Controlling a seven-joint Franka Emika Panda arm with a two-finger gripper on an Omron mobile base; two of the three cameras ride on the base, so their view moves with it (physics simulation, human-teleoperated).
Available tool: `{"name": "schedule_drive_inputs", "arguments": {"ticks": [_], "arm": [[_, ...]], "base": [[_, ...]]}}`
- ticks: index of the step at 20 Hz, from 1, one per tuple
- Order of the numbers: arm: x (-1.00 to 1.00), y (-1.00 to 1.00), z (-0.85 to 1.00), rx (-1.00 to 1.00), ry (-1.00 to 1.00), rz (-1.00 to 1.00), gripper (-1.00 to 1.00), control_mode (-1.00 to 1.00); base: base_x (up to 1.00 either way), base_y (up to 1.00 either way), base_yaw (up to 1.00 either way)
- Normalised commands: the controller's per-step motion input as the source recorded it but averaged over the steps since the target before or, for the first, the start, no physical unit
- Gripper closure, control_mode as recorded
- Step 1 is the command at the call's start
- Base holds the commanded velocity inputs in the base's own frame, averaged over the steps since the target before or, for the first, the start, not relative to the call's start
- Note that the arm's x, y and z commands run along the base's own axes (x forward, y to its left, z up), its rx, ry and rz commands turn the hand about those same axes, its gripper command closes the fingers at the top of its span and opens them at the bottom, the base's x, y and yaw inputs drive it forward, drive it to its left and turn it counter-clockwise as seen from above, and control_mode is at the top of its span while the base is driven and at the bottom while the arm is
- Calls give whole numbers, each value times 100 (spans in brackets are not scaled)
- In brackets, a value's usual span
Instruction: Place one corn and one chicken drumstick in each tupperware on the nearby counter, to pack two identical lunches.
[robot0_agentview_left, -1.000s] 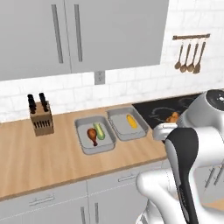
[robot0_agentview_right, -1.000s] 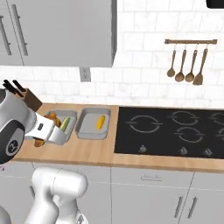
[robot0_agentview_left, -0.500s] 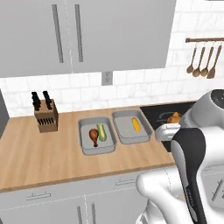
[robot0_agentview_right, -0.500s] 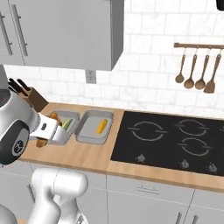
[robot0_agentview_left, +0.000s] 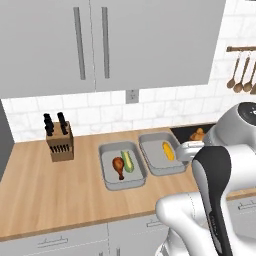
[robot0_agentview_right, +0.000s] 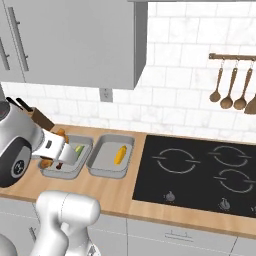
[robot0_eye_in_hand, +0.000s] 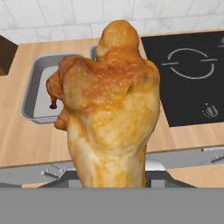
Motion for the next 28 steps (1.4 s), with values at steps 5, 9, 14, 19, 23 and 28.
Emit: {"name": "schedule_drive_inputs", "arguments": {"ticks": [5, 9, 14, 19, 23, 28], "arm": [[0, 0, 0, 0, 0, 0, 100, 100], [0, 0, 0, 0, 0, 0, 100, 100], [19, -6, -10, 3, -1, 3, 100, -100], [60, -13, -43, 4, 7, 9, 100, -100], [98, -8, -72, -1, 13, 12, 100, -100], [100, -13, -54, -3, 21, 0, 100, -100]], "base": [[25, -13, 3], [10, -8, 2], [0, 0, 0], [0, 0, 0], [0, 0, 0], [0, 0, 0]]}}
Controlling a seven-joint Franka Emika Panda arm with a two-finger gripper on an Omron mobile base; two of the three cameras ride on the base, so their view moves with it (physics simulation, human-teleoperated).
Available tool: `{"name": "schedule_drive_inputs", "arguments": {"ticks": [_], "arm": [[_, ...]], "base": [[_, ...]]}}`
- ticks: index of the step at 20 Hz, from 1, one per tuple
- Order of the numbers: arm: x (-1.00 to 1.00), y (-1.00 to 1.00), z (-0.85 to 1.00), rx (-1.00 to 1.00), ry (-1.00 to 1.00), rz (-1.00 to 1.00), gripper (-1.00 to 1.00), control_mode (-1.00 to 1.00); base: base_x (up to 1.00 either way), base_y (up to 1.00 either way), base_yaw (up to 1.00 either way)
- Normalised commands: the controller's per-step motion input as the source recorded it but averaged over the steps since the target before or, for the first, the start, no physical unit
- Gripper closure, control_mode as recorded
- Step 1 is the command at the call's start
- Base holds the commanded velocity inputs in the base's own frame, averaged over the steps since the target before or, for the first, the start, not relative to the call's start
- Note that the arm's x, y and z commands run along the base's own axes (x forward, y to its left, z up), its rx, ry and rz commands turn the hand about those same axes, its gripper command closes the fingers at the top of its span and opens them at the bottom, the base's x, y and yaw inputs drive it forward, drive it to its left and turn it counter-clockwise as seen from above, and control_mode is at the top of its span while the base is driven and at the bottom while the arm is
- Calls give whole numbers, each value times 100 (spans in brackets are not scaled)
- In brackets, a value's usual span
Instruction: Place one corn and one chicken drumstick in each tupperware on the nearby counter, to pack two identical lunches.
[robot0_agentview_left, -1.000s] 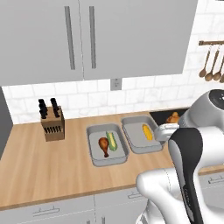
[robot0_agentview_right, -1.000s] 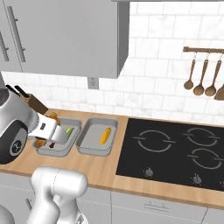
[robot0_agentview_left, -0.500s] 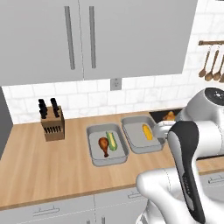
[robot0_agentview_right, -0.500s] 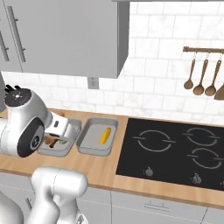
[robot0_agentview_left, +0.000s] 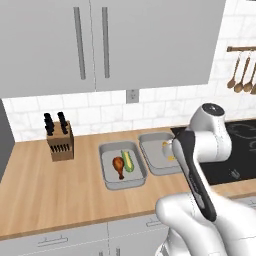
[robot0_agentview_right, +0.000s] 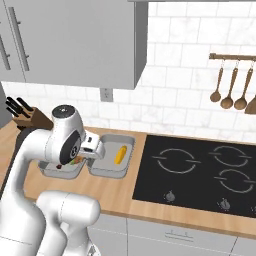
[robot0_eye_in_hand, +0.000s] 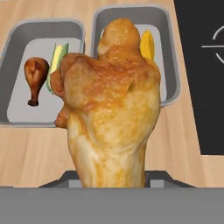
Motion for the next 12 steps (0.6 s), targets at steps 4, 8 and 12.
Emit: {"name": "schedule_drive_inputs", "arguments": {"ticks": [4, 8, 12], "arm": [[100, -26, -52, 0, 11, 0, 100, -100], [93, 2, -28, -5, 1, 0, 100, -100], [90, 1, -51, -9, 0, 0, 100, -100]], "base": [[0, 0, 0], [0, 0, 0], [0, 0, 0]]}}
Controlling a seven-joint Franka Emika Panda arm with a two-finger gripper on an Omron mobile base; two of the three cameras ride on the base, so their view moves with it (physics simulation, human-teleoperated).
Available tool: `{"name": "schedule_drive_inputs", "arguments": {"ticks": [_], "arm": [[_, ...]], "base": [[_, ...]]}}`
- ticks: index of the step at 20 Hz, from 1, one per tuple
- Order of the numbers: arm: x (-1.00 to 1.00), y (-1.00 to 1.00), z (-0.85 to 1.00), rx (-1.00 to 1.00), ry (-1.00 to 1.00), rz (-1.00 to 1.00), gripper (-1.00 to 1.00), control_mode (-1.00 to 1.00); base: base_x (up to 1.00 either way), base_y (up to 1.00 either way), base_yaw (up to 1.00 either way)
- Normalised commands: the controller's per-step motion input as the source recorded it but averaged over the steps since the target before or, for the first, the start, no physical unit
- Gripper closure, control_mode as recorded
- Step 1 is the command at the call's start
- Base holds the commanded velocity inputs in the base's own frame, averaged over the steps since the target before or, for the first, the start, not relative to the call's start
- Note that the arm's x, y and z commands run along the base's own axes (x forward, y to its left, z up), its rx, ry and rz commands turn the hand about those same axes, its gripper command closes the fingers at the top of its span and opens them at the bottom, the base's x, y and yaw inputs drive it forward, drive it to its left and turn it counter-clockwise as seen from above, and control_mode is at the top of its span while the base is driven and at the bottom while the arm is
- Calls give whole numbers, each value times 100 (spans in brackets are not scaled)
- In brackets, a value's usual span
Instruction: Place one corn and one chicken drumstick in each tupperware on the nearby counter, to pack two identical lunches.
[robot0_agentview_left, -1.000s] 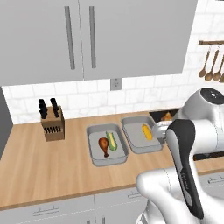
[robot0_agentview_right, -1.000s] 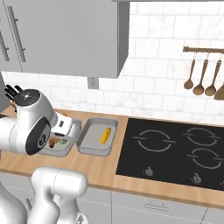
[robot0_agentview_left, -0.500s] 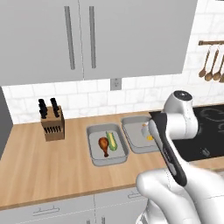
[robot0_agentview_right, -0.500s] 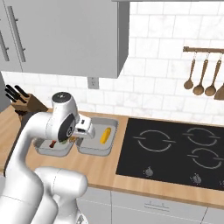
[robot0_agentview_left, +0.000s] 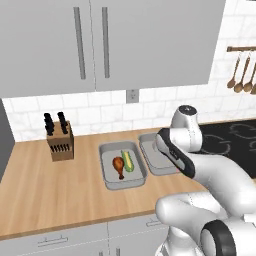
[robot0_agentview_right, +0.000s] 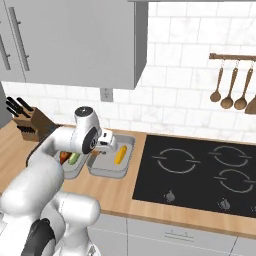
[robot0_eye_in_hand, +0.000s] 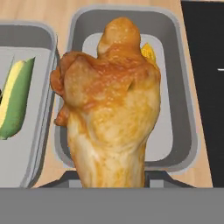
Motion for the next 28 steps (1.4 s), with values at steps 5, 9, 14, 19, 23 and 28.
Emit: {"name": "schedule_drive_inputs", "arguments": {"ticks": [5, 9, 14, 19, 23, 28], "arm": [[88, -9, -49, 2, 2, 1, 100, -100], [79, 0, -26, 3, 11, 1, 100, -100], [32, 5, -40, 0, 3, 4, 100, -100], [0, 0, -53, 0, 0, 0, -100, -100], [0, 0, -17, 0, -4, 0, -100, -100], [1, 3, 20, 0, -6, 0, -100, -100]], "base": [[0, 0, 0], [0, 0, 0], [0, 0, 0], [0, 0, 0], [0, 0, 0], [0, 0, 0]]}}
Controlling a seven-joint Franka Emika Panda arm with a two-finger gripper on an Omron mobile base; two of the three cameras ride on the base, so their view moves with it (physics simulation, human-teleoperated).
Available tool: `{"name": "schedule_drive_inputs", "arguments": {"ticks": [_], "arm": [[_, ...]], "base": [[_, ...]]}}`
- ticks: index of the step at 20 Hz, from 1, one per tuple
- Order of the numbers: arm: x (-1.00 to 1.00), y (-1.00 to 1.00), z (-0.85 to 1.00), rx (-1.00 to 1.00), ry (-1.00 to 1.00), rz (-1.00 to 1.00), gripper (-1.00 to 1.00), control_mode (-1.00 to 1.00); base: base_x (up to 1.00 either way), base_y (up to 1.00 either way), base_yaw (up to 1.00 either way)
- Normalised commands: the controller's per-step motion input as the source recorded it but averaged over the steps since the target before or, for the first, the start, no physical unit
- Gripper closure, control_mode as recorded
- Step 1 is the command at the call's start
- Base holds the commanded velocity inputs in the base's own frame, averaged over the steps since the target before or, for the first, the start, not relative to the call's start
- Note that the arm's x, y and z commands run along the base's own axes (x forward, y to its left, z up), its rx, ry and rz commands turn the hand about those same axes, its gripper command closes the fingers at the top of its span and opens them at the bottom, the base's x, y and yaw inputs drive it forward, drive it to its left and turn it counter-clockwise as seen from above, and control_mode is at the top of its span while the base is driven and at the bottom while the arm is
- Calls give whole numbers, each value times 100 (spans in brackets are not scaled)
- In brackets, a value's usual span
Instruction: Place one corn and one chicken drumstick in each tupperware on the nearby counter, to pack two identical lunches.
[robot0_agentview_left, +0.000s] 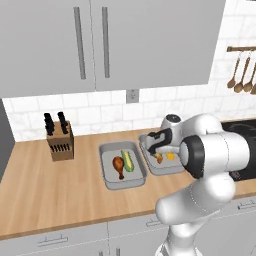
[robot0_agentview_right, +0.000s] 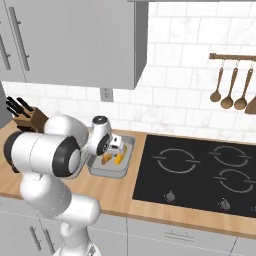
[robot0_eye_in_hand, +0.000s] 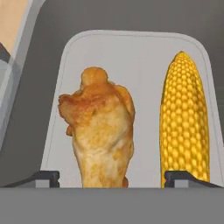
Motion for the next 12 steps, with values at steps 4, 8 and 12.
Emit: {"name": "schedule_drive_inputs", "arguments": {"ticks": [4, 8, 12], "arm": [[-25, 0, 29, 0, 0, 0, -100, -100], [-57, 26, 72, 0, -3, 0, -100, -100], [-67, 32, 84, 0, -3, 1, -100, -100]], "base": [[0, 0, 0], [0, 0, 0], [0, 0, 0]]}}
